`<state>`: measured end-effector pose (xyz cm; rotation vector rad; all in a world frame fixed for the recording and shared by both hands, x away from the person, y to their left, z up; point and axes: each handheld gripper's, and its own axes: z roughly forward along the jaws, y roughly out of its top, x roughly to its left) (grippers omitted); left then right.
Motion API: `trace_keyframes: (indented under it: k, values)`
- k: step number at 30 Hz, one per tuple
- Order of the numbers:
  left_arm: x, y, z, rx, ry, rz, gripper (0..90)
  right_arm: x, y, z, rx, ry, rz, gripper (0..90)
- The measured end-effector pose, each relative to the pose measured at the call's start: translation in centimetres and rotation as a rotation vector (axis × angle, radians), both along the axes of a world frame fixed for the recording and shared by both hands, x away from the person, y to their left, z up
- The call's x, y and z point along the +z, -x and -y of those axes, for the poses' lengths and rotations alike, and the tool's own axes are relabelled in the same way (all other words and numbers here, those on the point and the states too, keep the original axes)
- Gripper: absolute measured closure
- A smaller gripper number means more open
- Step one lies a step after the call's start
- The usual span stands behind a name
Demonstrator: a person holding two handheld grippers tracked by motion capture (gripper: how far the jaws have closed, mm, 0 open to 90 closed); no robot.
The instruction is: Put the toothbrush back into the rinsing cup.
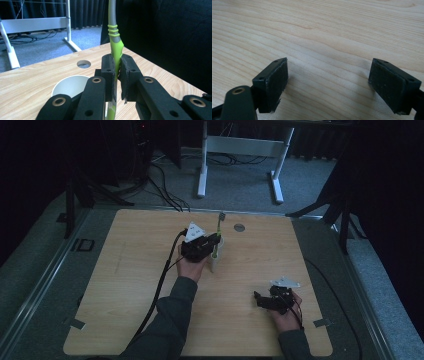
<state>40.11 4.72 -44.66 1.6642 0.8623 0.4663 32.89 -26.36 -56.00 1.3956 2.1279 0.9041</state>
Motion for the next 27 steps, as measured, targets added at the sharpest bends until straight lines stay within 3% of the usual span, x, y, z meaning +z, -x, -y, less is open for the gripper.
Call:
trace_keyframes:
  k: [13,16,17,19,21,27]
  values:
    - [-0.5,0.0,-0.1,-0.006,-0.033,-0.02,81.8,0.0,0.0,0.0,0.0,0.0,-0.001,15.8]
    - [-0.8,0.0,-0.1,-0.012,-0.045,-0.047,80.3,0.0,0.0,0.0,0.0,0.0,-0.001,15.8]
    - [-0.9,0.0,-0.1,-0.009,-0.051,-0.057,75.6,0.0,0.0,0.0,0.0,0.001,-0.001,15.8]
    - [-1.0,0.3,0.0,0.01,-0.101,-0.068,55.9,0.0,0.0,0.0,0.001,0.0,-0.001,15.7]
    - [-1.1,0.5,-0.1,0.006,-0.12,-0.08,46.9,0.0,0.0,0.0,0.002,0.0,-0.001,15.7]
    - [-1.2,0.9,-0.5,-0.008,-0.139,-0.078,35.3,0.0,0.0,0.0,0.002,0.0,-0.001,15.7]
